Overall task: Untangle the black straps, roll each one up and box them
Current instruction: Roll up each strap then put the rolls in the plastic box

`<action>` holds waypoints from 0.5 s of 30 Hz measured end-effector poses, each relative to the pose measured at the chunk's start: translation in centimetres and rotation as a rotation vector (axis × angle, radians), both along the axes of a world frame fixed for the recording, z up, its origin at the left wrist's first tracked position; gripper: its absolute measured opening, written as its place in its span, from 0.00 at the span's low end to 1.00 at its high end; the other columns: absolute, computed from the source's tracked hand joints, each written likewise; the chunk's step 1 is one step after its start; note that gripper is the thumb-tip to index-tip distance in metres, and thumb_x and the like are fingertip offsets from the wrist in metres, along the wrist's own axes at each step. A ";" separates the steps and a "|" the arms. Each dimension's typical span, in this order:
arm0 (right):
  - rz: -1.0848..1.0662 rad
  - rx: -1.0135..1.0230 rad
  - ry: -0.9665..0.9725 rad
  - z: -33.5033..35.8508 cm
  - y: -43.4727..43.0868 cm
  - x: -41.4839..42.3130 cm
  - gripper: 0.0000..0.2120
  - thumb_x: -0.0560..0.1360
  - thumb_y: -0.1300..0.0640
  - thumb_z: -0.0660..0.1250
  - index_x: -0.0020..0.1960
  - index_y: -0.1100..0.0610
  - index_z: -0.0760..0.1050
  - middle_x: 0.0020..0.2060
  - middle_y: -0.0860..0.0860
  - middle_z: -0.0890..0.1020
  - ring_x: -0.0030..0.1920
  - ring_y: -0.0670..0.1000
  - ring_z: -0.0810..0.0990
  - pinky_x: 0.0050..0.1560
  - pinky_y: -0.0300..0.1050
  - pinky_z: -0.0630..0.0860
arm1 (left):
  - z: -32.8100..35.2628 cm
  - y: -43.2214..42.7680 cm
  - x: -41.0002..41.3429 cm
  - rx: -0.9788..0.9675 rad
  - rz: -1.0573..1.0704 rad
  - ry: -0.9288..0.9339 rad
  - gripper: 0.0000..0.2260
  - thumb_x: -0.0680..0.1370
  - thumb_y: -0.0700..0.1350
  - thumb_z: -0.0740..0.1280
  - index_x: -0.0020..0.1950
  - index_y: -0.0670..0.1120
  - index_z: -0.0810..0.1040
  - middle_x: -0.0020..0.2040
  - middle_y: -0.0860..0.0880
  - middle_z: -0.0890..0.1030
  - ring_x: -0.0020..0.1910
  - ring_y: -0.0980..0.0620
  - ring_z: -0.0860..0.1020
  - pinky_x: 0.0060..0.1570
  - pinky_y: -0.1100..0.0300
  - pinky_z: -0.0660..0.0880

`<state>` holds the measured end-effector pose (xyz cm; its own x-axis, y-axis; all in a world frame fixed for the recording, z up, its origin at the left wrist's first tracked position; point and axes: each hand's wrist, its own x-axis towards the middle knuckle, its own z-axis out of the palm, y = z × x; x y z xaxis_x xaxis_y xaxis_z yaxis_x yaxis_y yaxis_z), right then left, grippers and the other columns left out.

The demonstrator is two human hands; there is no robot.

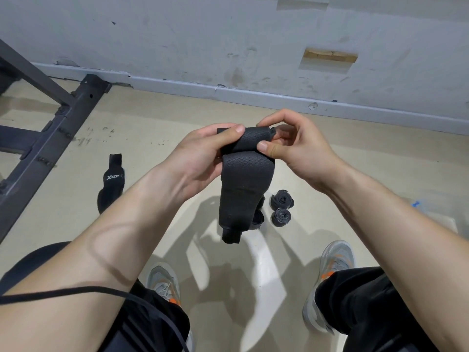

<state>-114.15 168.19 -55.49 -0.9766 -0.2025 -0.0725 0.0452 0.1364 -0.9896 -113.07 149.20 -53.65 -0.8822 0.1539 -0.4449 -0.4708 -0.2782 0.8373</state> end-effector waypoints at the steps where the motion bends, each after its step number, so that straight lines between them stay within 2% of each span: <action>1: 0.014 -0.015 -0.039 0.0 0.0 0.1 0.13 0.72 0.64 0.74 0.52 0.49 0.79 0.41 0.57 0.72 0.39 0.53 0.72 0.43 0.45 0.76 | -0.1 -0.1 -0.1 -0.006 0.006 0.002 0.07 0.79 0.41 0.71 0.57 0.43 0.82 0.45 0.47 0.85 0.41 0.53 0.84 0.45 0.63 0.81; 4: 0.048 -0.095 -0.225 0.1 -0.3 0.1 0.13 0.78 0.64 0.70 0.58 0.50 0.76 0.45 0.57 0.76 0.42 0.53 0.79 0.46 0.51 0.81 | -0.1 -0.4 -0.3 -0.012 0.004 0.014 0.08 0.77 0.38 0.72 0.56 0.43 0.83 0.48 0.45 0.85 0.41 0.51 0.84 0.44 0.62 0.81; 7: 0.047 -0.159 -0.393 0.1 -0.4 0.0 0.16 0.78 0.64 0.69 0.64 0.59 0.74 0.47 0.56 0.82 0.45 0.56 0.82 0.51 0.54 0.82 | -0.1 -0.7 -0.4 -0.058 -0.019 0.064 0.12 0.76 0.35 0.72 0.58 0.43 0.82 0.46 0.45 0.85 0.42 0.49 0.84 0.44 0.61 0.81; 9: 0.077 -0.156 -0.418 0.4 -0.5 0.0 0.10 0.78 0.65 0.67 0.59 0.64 0.78 0.44 0.57 0.81 0.43 0.56 0.81 0.50 0.53 0.80 | -0.3 -0.8 -0.3 -0.159 -0.049 0.151 0.13 0.74 0.33 0.74 0.57 0.45 0.82 0.47 0.44 0.85 0.44 0.48 0.84 0.47 0.57 0.81; 10: 0.072 -0.187 -0.434 0.6 -0.5 0.0 0.06 0.78 0.64 0.64 0.52 0.62 0.79 0.40 0.57 0.79 0.39 0.55 0.80 0.46 0.50 0.79 | -0.4 -0.8 -0.3 -0.227 -0.067 0.206 0.14 0.74 0.33 0.75 0.56 0.46 0.83 0.48 0.45 0.85 0.45 0.48 0.83 0.49 0.55 0.81; 11: 0.044 -0.235 -0.471 0.9 -0.6 0.0 0.06 0.78 0.63 0.62 0.47 0.61 0.78 0.38 0.56 0.78 0.35 0.54 0.79 0.43 0.48 0.79 | -0.5 -0.8 -0.3 -0.299 -0.084 0.264 0.14 0.73 0.33 0.75 0.54 0.48 0.83 0.49 0.46 0.85 0.47 0.50 0.82 0.51 0.55 0.81; 13: 0.003 -0.313 -0.536 1.1 -0.5 -0.1 0.08 0.80 0.56 0.62 0.52 0.59 0.76 0.41 0.58 0.78 0.37 0.55 0.81 0.43 0.47 0.81 | -0.7 -0.9 -0.2 -0.441 -0.106 0.381 0.15 0.72 0.35 0.77 0.52 0.52 0.84 0.49 0.51 0.84 0.49 0.55 0.81 0.55 0.54 0.81; 15: 0.038 -0.242 -0.497 1.0 -0.4 -0.1 0.14 0.81 0.48 0.65 0.56 0.59 0.77 0.43 0.58 0.79 0.40 0.56 0.80 0.48 0.49 0.78 | -1.0 -0.9 -0.2 -0.536 -0.128 0.474 0.15 0.71 0.39 0.78 0.51 0.56 0.83 0.50 0.57 0.84 0.51 0.57 0.81 0.58 0.53 0.79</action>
